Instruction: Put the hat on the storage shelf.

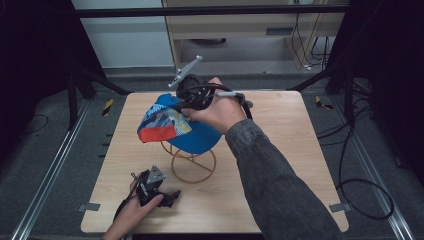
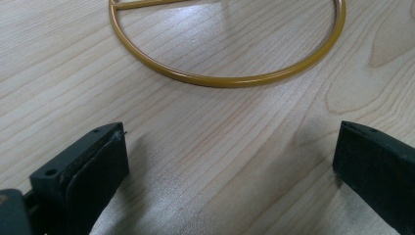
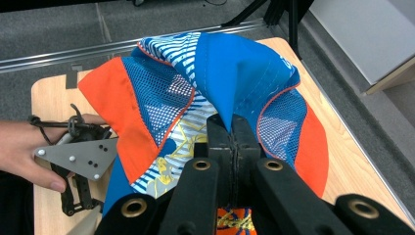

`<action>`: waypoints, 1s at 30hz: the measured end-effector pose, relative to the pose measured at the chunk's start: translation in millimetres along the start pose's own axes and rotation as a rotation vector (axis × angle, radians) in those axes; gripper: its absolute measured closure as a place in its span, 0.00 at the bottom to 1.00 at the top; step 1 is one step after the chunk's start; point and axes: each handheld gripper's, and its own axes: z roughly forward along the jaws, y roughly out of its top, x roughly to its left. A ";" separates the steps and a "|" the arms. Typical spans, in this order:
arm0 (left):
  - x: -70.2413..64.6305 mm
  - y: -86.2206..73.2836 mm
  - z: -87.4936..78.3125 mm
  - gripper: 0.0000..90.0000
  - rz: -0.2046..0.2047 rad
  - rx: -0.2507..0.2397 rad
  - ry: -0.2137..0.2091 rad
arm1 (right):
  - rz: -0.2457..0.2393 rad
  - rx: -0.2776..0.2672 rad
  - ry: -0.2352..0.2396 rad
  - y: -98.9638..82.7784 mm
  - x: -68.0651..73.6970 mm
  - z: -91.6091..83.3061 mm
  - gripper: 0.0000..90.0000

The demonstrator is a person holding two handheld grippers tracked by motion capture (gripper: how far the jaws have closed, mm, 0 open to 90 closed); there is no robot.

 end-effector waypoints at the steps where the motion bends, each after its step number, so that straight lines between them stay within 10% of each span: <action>1: 0.0 0.0 0.0 0.00 0.000 0.000 0.000 | -0.001 0.001 0.002 0.0 0.3 0.6 1.00; 30: 0.0 -0.1 0.2 0.00 -0.001 -0.002 -0.001 | -0.013 0.046 0.012 -5.8 6.0 11.4 0.96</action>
